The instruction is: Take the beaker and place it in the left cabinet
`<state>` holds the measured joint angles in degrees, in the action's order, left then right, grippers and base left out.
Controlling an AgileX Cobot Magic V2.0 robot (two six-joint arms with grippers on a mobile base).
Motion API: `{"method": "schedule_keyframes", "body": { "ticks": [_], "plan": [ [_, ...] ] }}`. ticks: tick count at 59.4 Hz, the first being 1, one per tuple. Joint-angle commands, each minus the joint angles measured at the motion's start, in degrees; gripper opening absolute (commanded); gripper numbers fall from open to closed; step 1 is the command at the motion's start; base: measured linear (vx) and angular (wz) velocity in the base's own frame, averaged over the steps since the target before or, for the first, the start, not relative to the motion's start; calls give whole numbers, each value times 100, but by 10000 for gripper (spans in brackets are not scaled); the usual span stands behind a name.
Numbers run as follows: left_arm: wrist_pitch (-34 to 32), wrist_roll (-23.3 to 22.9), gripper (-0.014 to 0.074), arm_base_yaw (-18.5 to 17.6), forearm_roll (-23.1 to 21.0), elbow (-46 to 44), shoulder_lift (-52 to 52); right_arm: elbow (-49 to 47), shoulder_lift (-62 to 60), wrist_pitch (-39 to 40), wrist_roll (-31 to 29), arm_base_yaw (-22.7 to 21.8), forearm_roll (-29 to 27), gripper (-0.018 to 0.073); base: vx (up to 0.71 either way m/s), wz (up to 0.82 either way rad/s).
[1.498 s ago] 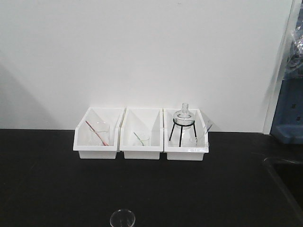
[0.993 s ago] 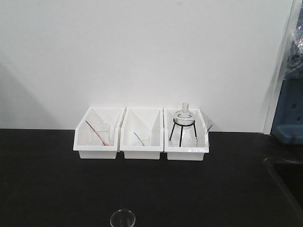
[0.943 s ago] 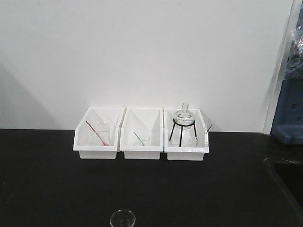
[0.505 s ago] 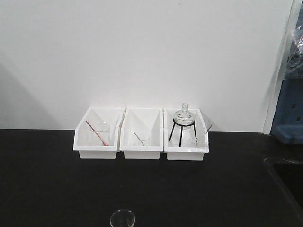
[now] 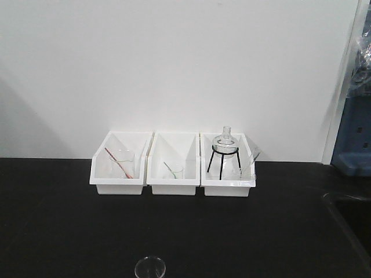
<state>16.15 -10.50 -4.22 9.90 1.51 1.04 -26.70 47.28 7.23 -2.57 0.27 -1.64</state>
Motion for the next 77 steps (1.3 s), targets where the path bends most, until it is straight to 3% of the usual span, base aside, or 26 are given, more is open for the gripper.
{"method": "schedule_keyframes", "body": {
  "ticks": [1, 3, 9, 14, 20, 25, 32, 37, 47, 61, 77],
  "plan": [
    [-476, -24, 3, 1, 8, -65, 57, -214, 103, 506, -7, -40, -4, 682, 0, 0],
    [-476, -24, 3, 1, 8, -65, 57, -214, 144, 531, -7, -40, -4, 728, 0, 0],
    [-476, -24, 3, 1, 8, -65, 57, -214, 209, 548, 43, -40, -61, 729, 0, 0],
    [-476, -24, 3, 1, 8, -65, 57, -214, 209, 605, 518, -23, -267, 722, 0, 0],
    [-476, -24, 3, 1, 8, -65, 57, -209, 370, 1076, 913, 5, 3, 699, 0, 0],
    [-476, -24, 3, 1, 8, -65, 57, -209, 659, 1699, 1245, 354, 900, 671, 0, 0],
    [-476, -24, 3, 1, 8, -65, 57, -209, 1406, 3105, 1746, 1191, 2739, 626, 0, 0],
    [-476, -24, 3, 1, 8, -65, 57, -214, 2078, 3900, 1943, 1675, 3261, 599, 0, 0],
    [-476, -24, 3, 1, 8, -65, 57, -214, 3612, 4880, 1943, 2266, 3376, 588, 0, 0],
    [-476, -24, 3, 1, 8, -65, 57, -214, 5602, 6925, 1803, 2657, 3493, 589, 0, 0],
    [-476, -24, 3, 1, 8, -65, 57, -908, 6581, 6981, 1773, 2966, 3510, 605, 0, 0]
  ]
}}
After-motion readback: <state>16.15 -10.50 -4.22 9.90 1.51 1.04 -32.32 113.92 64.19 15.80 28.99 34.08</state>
